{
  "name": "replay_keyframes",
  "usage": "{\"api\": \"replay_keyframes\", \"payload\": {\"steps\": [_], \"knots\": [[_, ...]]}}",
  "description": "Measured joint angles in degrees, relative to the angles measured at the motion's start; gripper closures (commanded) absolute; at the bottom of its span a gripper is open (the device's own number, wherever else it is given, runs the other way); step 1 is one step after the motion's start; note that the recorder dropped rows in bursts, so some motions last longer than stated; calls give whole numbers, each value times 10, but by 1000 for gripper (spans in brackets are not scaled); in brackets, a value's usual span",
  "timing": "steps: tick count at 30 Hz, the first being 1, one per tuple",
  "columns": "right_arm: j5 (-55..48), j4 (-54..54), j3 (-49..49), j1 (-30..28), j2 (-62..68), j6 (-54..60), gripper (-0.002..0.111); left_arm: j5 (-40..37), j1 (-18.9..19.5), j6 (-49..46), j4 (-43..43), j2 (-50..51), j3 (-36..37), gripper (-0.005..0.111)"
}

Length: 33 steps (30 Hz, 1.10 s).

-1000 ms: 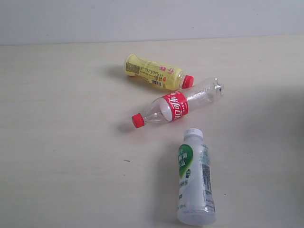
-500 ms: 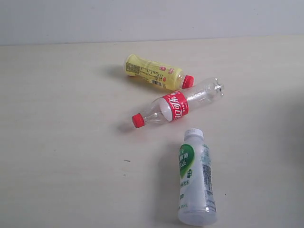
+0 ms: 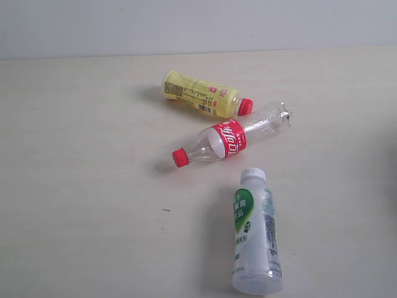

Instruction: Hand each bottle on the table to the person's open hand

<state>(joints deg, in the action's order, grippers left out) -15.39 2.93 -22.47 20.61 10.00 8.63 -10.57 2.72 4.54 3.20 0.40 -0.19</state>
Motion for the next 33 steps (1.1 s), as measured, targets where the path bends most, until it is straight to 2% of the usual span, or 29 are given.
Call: {"api": "replay_keyframes", "payload": {"steps": [33], "knots": [[-3, -11, 0, 0, -97, -11, 108, 0, 0, 0, 0, 0, 0, 107]]}}
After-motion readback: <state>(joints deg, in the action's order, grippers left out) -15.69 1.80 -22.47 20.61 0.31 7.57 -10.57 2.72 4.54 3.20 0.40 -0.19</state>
